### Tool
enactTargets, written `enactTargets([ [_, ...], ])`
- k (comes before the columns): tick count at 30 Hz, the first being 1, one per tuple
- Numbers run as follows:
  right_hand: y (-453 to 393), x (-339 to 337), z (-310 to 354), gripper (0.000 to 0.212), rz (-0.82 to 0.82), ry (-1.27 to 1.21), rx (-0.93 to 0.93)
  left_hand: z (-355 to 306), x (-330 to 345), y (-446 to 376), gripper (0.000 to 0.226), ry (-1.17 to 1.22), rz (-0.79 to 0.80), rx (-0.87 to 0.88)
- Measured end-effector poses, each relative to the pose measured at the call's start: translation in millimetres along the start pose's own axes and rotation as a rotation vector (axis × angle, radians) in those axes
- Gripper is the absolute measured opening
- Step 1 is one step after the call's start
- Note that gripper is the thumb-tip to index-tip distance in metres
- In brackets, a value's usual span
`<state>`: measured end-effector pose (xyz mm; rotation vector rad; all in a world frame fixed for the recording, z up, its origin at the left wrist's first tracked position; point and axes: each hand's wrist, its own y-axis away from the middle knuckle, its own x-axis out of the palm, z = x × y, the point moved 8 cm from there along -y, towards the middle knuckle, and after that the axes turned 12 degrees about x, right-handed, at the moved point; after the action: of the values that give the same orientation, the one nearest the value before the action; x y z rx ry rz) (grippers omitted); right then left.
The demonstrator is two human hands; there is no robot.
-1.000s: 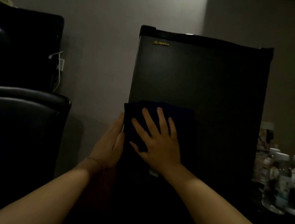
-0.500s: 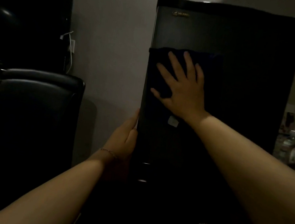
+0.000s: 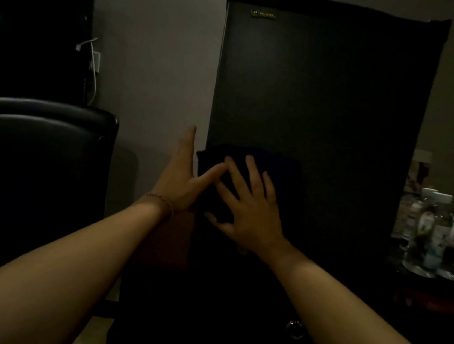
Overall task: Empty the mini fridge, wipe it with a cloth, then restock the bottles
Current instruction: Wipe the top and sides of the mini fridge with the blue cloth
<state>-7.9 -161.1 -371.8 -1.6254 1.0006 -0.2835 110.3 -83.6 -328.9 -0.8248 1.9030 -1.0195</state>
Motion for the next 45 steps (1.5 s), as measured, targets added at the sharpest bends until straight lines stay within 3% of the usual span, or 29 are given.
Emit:
enactTargets([
  [3,29,12,-1,0.08,0.083,0.014,-0.05,-16,8,-15,0.112,0.057,0.012,-0.039],
  [7,50,12,-33,0.077,0.159,0.086,-0.124,-32,19,-28,0.109,0.051,-0.042,-0.017],
  [13,81,3,-128,0.078,0.182,0.1,0.071,-27,27,-21,0.111,-0.03,-0.109,0.003],
  [19,102,6,-190,0.082,0.165,0.12,0.073,-27,34,-27,0.126,-0.215,-0.096,-0.052],
  [24,96,9,-177,0.081,0.123,0.123,0.1,-30,35,-27,0.12,-0.249,-0.121,-0.059],
  [33,38,10,-50,0.068,0.005,0.072,-0.142,-31,36,-27,0.102,-0.282,-0.141,-0.016],
  [39,65,10,-90,0.08,0.026,0.076,-0.125,-29,36,-26,0.101,-0.287,-0.126,-0.02],
  [45,96,11,-178,0.078,0.066,0.05,0.072,-26,36,-27,0.103,-0.273,-0.124,-0.046],
])
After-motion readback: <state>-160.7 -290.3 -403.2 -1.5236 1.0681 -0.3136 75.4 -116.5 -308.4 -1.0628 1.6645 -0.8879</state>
